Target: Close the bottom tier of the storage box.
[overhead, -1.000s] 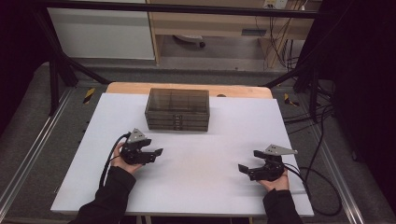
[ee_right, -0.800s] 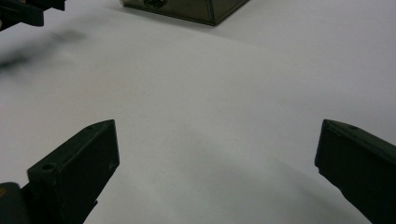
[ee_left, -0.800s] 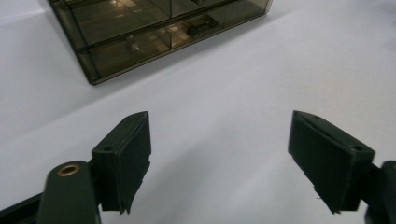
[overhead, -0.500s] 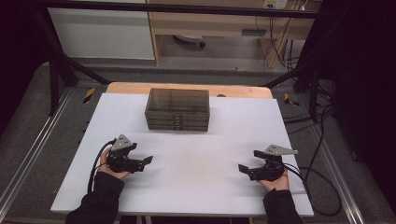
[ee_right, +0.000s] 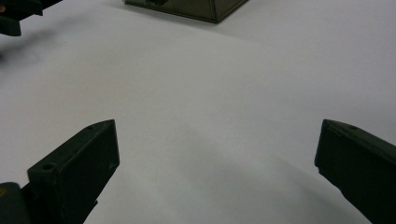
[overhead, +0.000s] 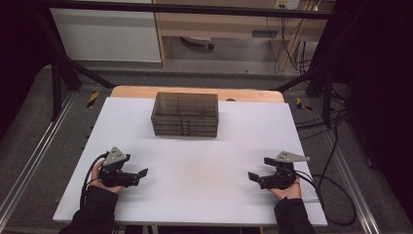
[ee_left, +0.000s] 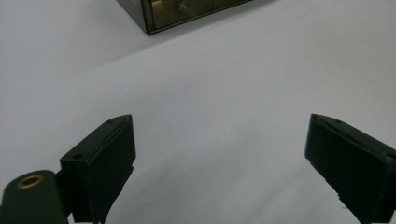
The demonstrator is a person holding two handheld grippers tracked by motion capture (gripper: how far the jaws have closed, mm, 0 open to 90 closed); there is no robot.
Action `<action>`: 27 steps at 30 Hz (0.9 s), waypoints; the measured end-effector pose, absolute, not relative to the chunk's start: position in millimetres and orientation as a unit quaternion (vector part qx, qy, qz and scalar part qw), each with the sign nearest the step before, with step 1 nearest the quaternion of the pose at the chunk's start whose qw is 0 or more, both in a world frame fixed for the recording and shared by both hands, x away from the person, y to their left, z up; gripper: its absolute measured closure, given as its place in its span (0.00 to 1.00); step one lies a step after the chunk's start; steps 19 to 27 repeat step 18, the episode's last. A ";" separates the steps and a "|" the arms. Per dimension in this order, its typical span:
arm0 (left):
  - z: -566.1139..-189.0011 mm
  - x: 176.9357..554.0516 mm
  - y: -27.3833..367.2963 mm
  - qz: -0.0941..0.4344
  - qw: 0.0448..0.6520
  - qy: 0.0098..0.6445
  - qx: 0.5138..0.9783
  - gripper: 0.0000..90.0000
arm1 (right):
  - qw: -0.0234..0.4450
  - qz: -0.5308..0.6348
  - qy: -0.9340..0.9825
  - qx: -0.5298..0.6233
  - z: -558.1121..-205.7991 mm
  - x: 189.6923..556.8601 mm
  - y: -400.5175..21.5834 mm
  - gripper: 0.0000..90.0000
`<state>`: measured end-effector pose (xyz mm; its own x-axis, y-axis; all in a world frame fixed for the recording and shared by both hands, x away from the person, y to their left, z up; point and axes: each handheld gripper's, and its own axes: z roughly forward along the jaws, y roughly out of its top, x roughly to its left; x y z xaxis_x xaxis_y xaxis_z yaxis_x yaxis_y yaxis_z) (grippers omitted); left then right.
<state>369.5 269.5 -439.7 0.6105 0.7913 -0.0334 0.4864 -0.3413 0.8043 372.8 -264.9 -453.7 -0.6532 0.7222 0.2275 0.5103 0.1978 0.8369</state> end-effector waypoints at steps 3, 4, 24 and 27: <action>-438.5 368.0 271.6 0.193 0.407 0.402 0.797 0.10 | 0.108 0.487 0.768 0.402 -454.0 372.9 -264.8 0.01; -438.5 367.8 273.2 0.193 0.409 0.403 0.796 0.10 | 0.108 0.487 0.768 0.402 -454.1 373.0 -264.8 0.01; -441.4 367.1 277.9 0.186 0.399 0.407 0.800 0.10 | 0.107 0.486 0.768 0.403 -454.1 373.1 -264.8 0.01; -441.4 367.1 277.9 0.186 0.399 0.407 0.800 0.10 | 0.107 0.486 0.768 0.403 -454.1 373.1 -264.8 0.01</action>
